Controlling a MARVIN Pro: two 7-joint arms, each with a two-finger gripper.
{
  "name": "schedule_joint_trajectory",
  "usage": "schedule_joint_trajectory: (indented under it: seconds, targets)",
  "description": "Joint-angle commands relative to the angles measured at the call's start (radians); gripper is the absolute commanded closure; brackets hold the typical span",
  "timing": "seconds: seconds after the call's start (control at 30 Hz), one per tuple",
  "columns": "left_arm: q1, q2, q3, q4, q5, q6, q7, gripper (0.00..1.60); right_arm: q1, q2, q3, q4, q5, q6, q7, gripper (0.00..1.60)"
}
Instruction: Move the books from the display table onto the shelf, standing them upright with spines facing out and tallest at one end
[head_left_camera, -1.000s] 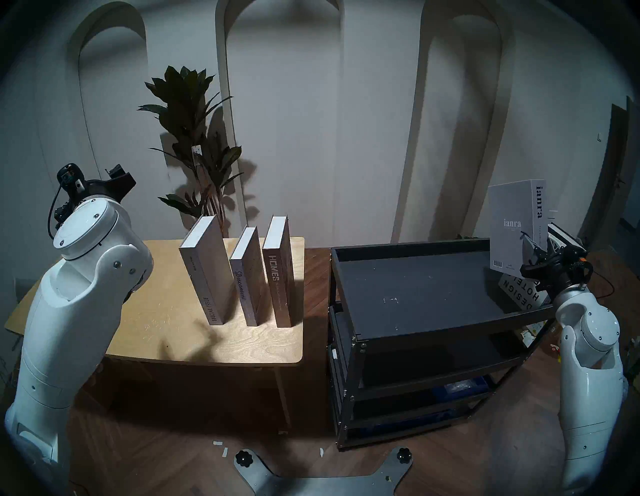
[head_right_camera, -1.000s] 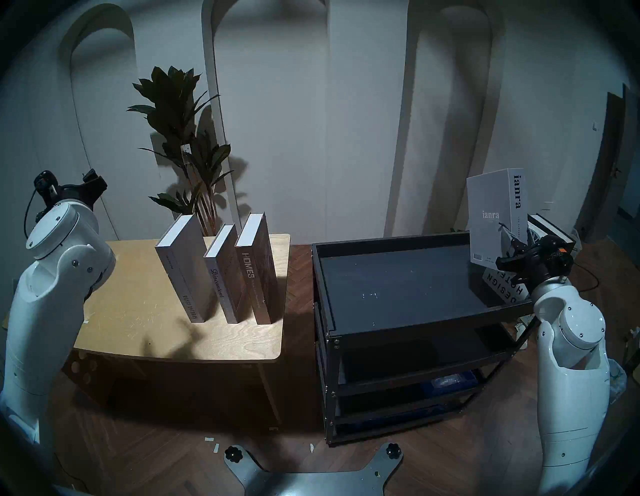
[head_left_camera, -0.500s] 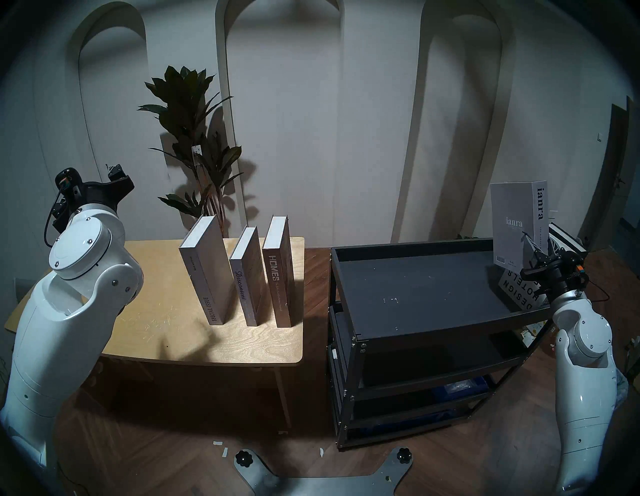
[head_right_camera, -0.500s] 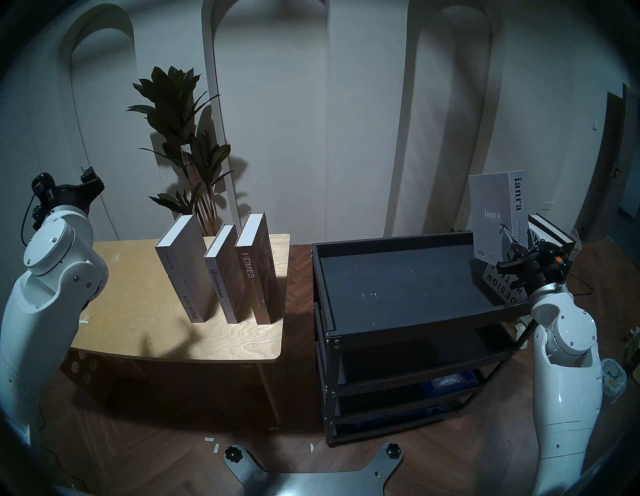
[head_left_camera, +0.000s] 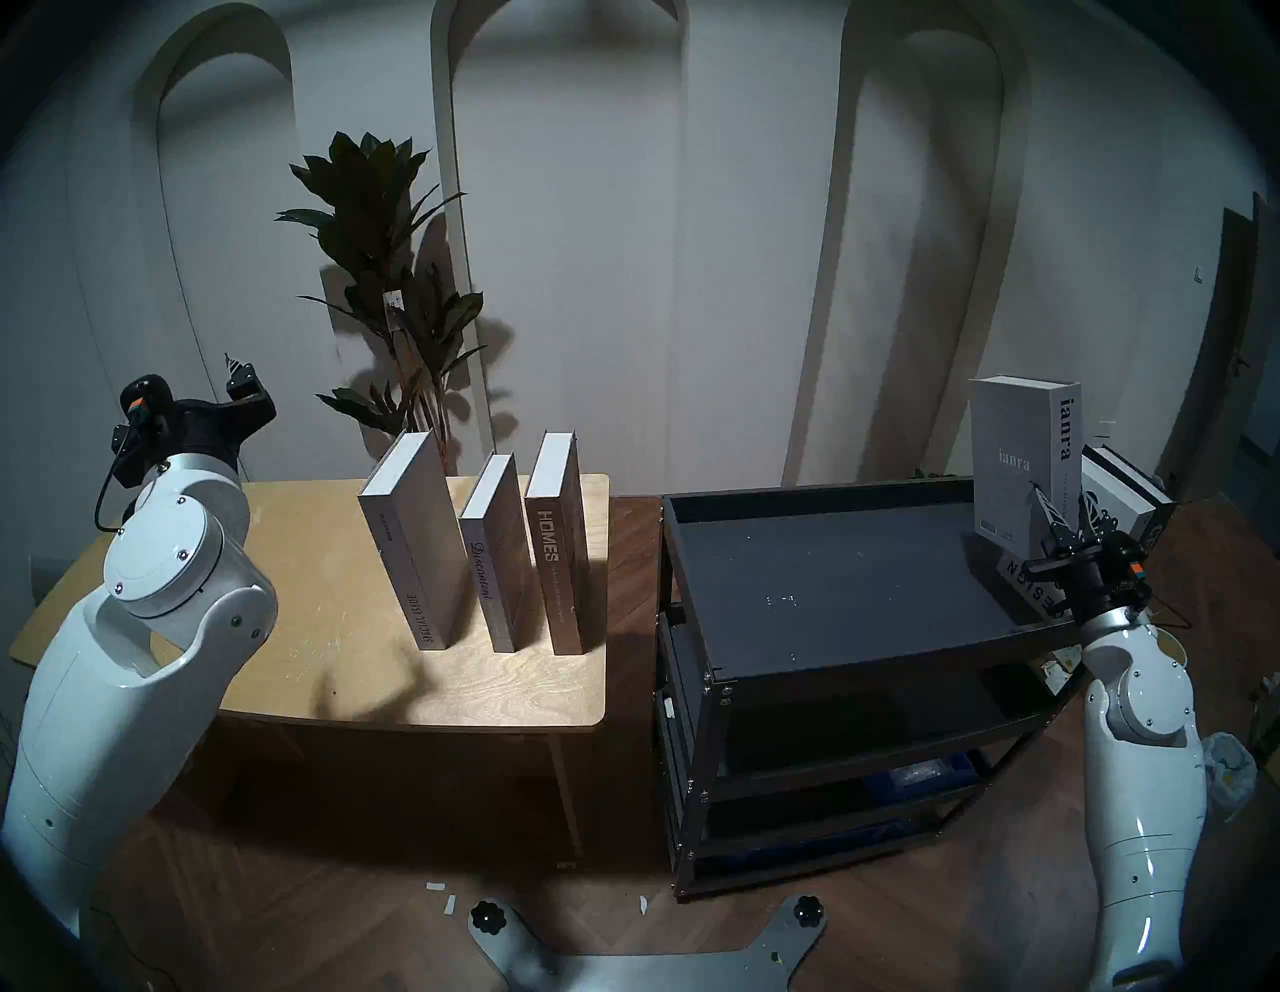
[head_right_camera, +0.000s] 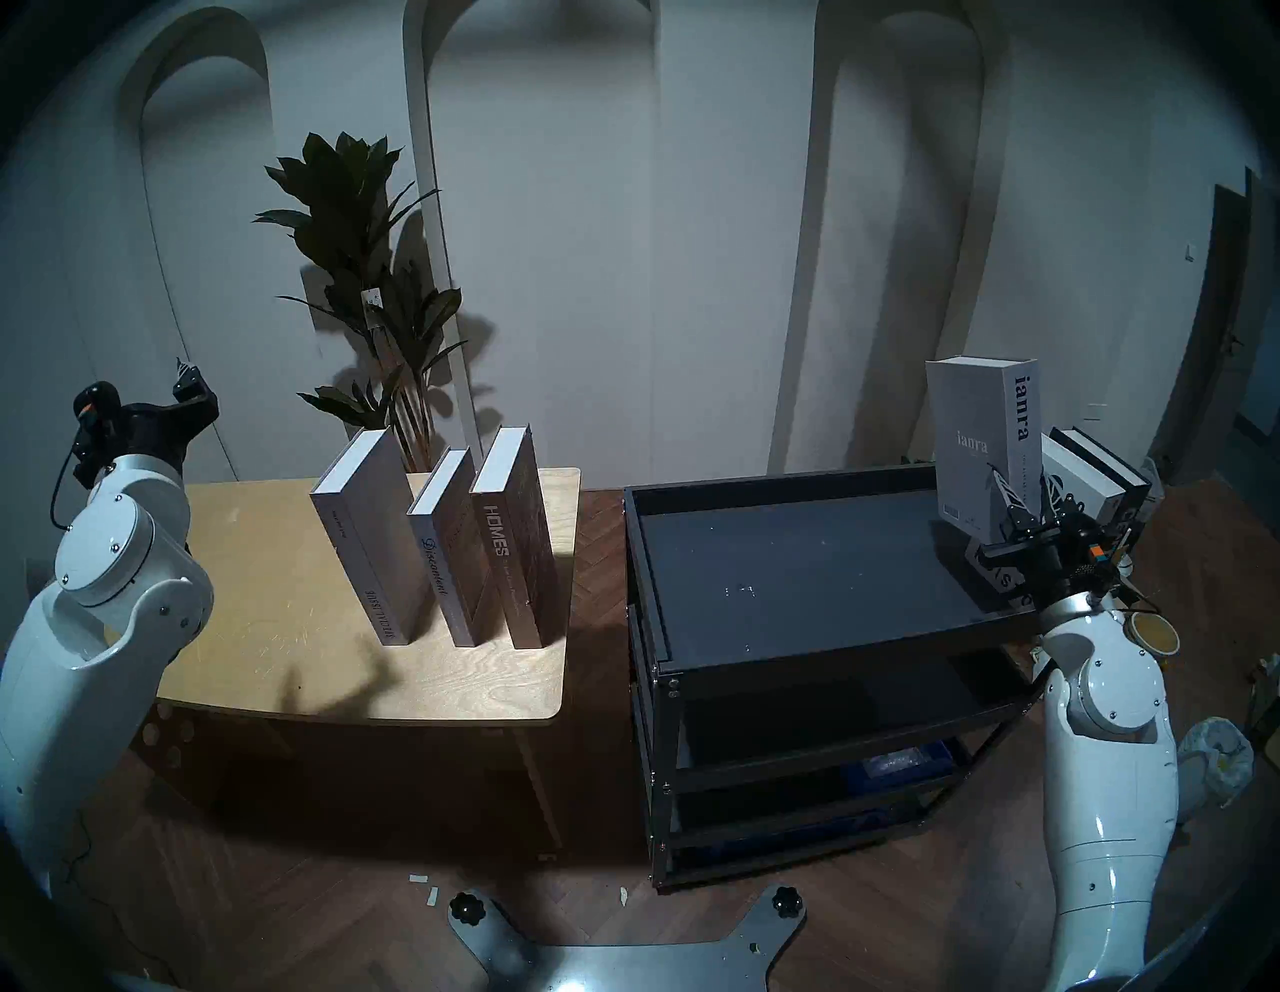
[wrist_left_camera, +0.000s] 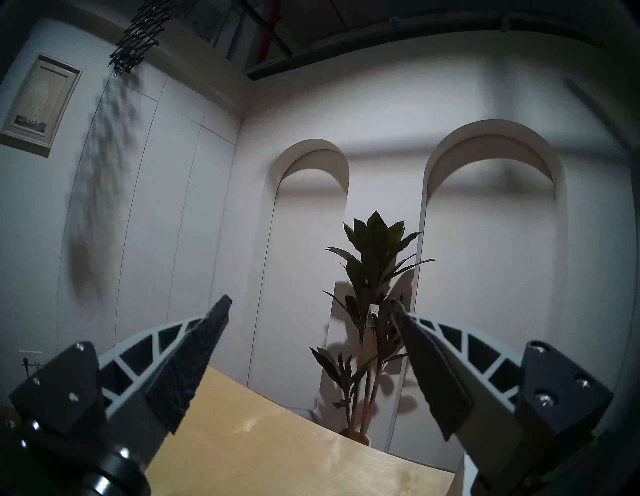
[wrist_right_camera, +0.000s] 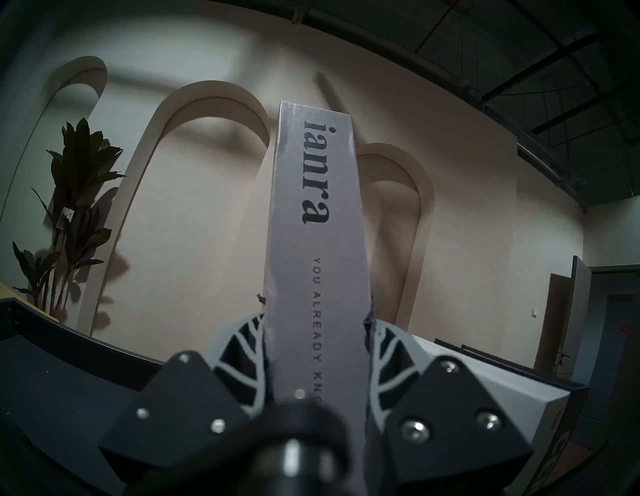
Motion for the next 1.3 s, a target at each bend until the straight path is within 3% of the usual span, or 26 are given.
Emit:
schedule_joint_trajectory:
  seconds: [0.0, 0.2, 0.6, 0.83, 1.13, 1.27]
  targets:
    - [0.034, 0.029, -0.020, 0.010, 0.053, -0.041, -0.033, 0.00, 0.041, -0.071, -0.002, 0.023, 0.018, -0.116, -0.040, 1.60]
    - [0.031, 0.031, -0.016, 0.023, 0.064, -0.049, -0.039, 0.00, 0.036, -0.067, 0.000, 0.062, 0.017, -0.156, -0.046, 1.60]
    - [-0.018, 0.010, 0.073, 0.056, 0.089, -0.055, -0.023, 0.00, 0.029, -0.016, 0.013, 0.170, 0.013, -0.195, -0.004, 1.60]
    - [-0.052, 0.004, 0.122, 0.070, 0.106, -0.052, -0.009, 0.00, 0.072, -0.005, -0.011, 0.238, -0.003, -0.212, 0.013, 1.60]
    - [-0.087, 0.013, 0.150, 0.077, 0.114, -0.046, 0.001, 0.00, 0.153, -0.015, -0.040, 0.233, -0.001, -0.189, -0.002, 1.60]
    - [-0.094, 0.013, 0.157, 0.087, 0.120, -0.045, 0.010, 0.00, 0.122, -0.018, -0.023, 0.234, 0.007, -0.182, -0.007, 1.60]
